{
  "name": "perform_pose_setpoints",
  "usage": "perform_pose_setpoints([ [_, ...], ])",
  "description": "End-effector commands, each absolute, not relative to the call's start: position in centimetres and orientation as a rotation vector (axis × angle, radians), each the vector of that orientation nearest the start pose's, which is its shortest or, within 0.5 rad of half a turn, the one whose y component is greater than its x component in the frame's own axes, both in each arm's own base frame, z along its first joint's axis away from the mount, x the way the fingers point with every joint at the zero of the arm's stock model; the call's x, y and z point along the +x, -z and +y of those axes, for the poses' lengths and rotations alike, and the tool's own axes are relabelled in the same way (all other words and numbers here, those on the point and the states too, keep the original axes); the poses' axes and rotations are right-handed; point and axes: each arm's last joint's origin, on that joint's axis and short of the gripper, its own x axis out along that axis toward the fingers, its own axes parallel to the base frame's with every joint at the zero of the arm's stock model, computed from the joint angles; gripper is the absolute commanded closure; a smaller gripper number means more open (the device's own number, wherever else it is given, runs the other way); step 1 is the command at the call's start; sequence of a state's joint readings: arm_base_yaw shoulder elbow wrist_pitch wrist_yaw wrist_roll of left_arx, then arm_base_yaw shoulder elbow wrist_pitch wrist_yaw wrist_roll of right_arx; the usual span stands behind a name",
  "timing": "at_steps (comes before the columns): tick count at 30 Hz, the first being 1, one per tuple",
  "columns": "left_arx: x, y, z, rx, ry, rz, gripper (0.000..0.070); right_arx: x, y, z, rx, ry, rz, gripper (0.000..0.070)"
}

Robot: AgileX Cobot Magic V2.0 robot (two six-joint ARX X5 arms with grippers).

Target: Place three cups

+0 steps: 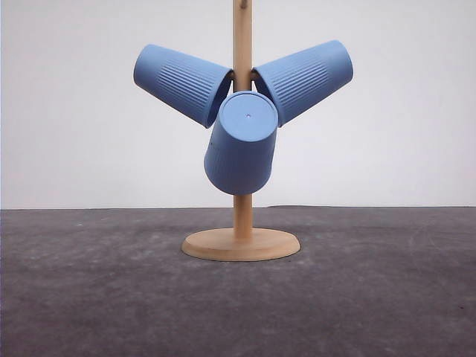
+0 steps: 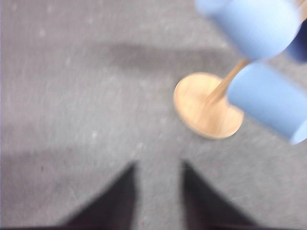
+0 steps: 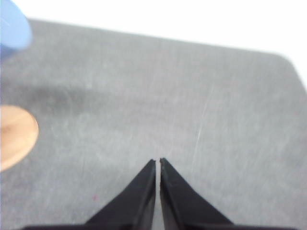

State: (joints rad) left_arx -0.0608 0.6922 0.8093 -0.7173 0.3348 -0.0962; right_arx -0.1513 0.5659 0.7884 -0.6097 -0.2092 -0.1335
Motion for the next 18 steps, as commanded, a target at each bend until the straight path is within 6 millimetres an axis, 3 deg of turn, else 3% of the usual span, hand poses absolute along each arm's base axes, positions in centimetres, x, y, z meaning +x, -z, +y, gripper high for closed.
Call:
perform_pose_setpoints([
  [1,12.94,-30.59,-1.71,-0.165,0.355,0.567,0.07,11.27,-31.63,-1.11,-0.071,-0.088,0.388,0.0693],
  [18,12.44,-29.79,-1.7,-0.184,0.359,0.542,0.07,11.02,-31.2,-0.91,-0.058,-0.118,0.387,0.0691],
])
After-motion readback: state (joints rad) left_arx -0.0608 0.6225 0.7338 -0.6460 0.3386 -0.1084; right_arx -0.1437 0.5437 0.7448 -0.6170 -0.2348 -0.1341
